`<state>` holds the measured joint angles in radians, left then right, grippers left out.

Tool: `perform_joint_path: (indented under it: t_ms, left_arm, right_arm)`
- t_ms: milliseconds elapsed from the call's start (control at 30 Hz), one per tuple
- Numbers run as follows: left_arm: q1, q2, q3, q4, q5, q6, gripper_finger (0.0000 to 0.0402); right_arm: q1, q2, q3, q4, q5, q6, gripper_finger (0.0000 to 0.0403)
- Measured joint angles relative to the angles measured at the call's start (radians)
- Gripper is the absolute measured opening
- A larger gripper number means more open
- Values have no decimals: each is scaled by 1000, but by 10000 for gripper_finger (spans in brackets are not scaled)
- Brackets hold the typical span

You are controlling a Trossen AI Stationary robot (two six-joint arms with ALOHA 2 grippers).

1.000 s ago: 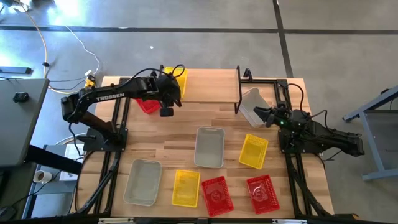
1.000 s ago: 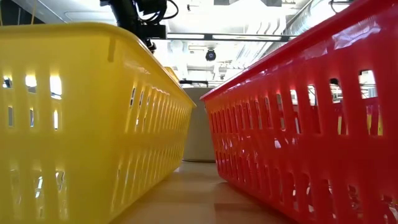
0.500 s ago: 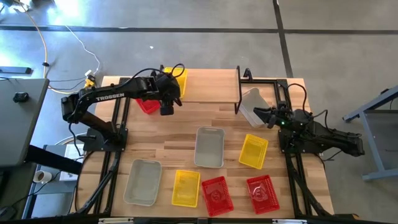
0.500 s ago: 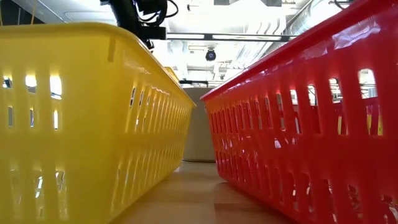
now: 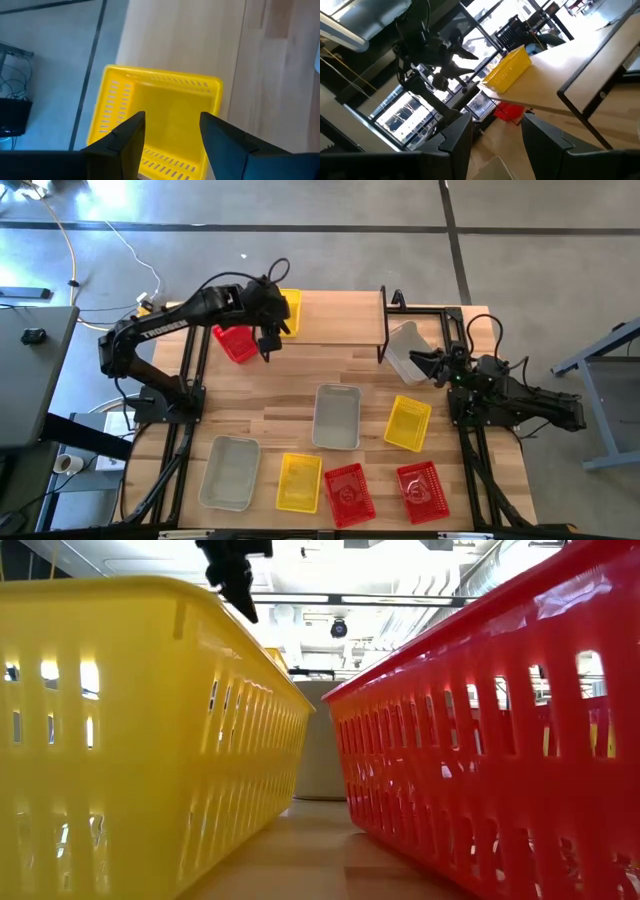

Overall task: Stack baskets on shelf by color
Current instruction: Put the middle gray bin on the shelf

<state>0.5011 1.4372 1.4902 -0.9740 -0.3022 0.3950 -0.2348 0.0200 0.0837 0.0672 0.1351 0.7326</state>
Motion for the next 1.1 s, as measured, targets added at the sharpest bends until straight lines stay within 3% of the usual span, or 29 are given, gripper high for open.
perform_joint_path:
  t_ms: [200,367,567,800,1100]
  left_arm:
    - [0,0,66,-63,7,-13,180]
    - [-8,-2,91,-128,17,-55,180]
    - [-27,-31,91,-141,111,-117,179]
    - [-58,-71,91,-168,171,-182,179]
    - [-107,-103,91,-212,262,-231,179]
  right_arm:
    - [0,1,13,46,-3,-7,154]
    - [0,67,116,15,-5,-96,154]
    - [0,239,288,-98,-18,-171,154]
    - [9,474,479,-186,-155,-211,154]
    - [160,748,672,-254,-178,-244,154]
